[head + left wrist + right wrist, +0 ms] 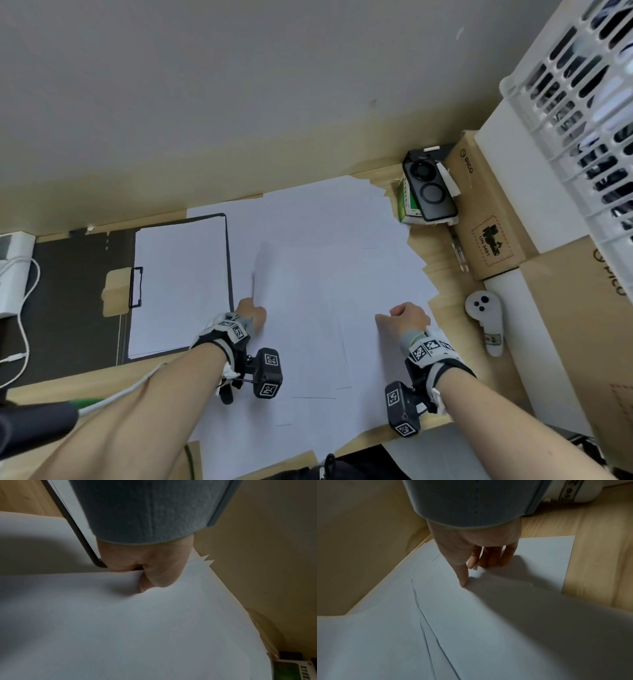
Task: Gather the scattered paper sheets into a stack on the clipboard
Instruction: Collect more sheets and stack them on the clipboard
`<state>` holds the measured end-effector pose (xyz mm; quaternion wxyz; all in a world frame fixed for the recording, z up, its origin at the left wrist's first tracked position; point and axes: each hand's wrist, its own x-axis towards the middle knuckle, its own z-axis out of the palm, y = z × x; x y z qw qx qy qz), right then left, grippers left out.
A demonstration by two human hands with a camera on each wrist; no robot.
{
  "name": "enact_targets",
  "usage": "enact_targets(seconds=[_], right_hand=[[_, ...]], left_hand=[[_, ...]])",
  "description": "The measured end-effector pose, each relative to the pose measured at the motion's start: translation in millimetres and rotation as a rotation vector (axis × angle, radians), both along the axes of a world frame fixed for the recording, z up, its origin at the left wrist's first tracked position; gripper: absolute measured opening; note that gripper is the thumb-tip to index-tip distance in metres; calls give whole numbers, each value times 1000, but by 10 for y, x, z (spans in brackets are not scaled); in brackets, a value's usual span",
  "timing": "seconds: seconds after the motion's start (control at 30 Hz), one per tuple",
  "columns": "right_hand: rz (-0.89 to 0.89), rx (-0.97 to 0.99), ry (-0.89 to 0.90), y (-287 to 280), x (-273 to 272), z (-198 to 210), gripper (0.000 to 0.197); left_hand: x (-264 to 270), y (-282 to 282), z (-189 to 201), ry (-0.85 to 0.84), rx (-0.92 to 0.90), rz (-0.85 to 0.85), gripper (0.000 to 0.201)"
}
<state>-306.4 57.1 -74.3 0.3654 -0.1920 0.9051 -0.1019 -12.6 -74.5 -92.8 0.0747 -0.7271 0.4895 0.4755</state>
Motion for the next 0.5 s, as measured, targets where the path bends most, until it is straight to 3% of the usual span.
enact_targets(seconds=[0.2, 0.3, 0.5], right_hand=[[-17, -112, -62, 52, 4, 63, 24], [13, -163, 5, 19, -125, 104, 27], [-103, -318, 108, -170, -366, 345, 10]], left_hand=[[7, 20, 34, 185, 32, 119, 50], [-45, 65, 187, 96, -18, 180, 44], [-67, -77, 414, 2, -66, 171, 43]])
